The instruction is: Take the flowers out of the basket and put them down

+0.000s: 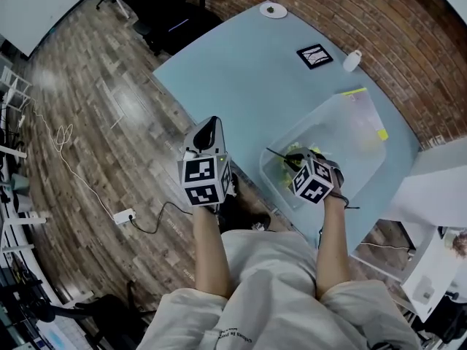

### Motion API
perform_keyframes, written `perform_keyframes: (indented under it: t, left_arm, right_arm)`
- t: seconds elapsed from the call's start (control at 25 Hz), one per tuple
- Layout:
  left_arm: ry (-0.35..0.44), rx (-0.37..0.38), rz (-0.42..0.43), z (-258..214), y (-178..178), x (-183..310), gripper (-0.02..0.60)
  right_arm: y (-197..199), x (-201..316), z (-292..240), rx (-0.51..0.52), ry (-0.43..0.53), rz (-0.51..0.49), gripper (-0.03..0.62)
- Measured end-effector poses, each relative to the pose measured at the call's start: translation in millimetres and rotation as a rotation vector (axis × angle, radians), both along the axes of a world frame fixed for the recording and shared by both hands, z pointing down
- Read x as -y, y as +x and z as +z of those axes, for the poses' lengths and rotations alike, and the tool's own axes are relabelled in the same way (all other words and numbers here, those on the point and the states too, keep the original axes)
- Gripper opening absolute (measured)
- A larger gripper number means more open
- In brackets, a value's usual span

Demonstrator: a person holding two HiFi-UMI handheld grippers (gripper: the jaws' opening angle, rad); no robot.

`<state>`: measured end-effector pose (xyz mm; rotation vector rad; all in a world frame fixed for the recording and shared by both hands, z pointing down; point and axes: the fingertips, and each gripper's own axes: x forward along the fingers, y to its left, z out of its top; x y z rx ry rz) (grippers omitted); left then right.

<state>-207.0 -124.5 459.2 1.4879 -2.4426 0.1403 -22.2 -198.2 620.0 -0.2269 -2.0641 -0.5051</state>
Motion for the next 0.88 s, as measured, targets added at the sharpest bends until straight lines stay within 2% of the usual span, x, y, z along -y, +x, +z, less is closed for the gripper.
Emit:
perform_keyframes:
  t: [0.2,0.4,0.64,0.88]
  left_arm:
    - [0.015,0.009,0.000,-8,-3,-7,0.018]
    - [0.027,0.028,0.071,-21,13,14,0.020]
    - [0.057,0.050,0.204,-43,62,55,0.018]
    - [0.102,0.063,0.374,-68,120,97,0.018]
  right_arm:
    - [-7,6,-32,0.117,0.032,0.037,0.057]
    - [-2,24,-86,0.273,0.055,0.129,0.055]
    - [35,49,-172,0.603,-0.020,0.303,0.054]
    - [107,68,-243,0.893,-0.003,0.489,0.052]
